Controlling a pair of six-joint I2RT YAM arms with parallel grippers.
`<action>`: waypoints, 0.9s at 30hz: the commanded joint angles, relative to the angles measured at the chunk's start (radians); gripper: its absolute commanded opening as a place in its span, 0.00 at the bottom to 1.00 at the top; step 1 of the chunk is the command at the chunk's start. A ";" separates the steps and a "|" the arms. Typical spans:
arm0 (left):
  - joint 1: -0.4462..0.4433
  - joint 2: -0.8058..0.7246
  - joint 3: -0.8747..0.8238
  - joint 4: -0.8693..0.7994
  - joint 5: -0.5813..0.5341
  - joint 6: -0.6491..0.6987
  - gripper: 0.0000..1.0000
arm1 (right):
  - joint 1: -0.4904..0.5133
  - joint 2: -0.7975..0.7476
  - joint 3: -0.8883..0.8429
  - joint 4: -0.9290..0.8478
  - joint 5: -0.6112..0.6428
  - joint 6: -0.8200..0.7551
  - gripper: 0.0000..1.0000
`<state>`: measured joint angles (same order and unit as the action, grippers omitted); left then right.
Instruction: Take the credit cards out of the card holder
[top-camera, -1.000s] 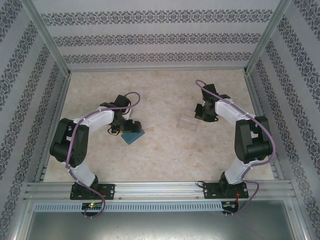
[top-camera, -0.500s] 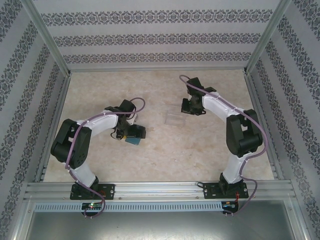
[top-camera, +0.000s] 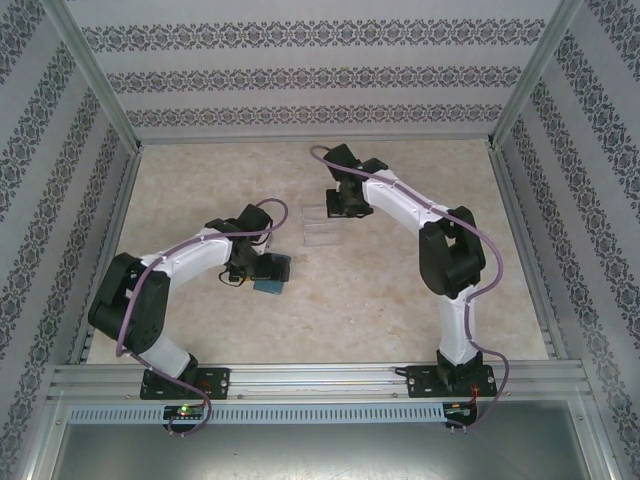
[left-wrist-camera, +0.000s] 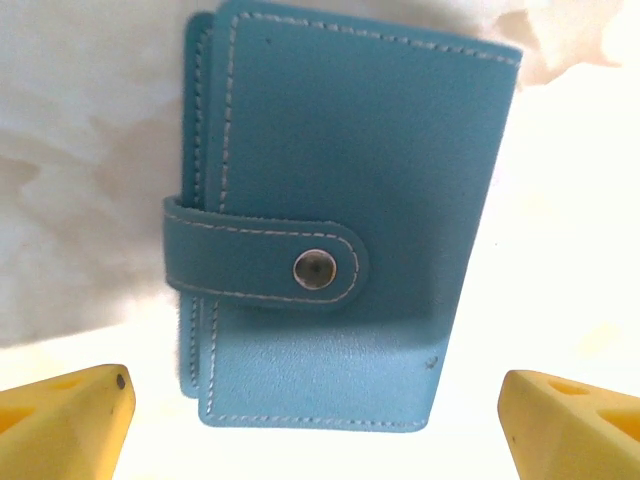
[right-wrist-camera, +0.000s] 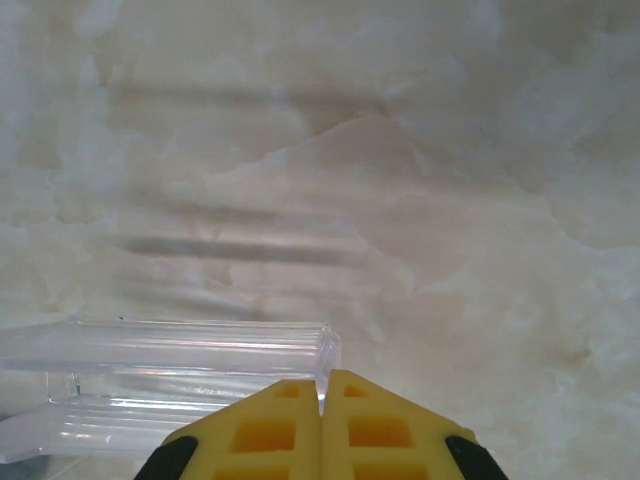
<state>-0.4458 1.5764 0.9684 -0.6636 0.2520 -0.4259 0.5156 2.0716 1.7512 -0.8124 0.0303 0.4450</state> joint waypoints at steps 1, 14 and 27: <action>-0.011 -0.041 -0.002 -0.058 -0.045 -0.036 0.94 | 0.012 0.044 0.072 -0.084 0.060 0.008 0.04; -0.002 -0.016 0.007 -0.040 -0.041 -0.041 0.91 | 0.011 0.094 0.091 -0.091 0.060 0.078 0.08; 0.003 0.042 0.048 -0.043 -0.024 -0.021 0.90 | 0.003 0.070 0.047 -0.077 0.041 0.135 0.14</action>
<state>-0.4450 1.6028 0.9825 -0.6777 0.2249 -0.4507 0.5209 2.1632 1.8156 -0.8837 0.0704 0.5514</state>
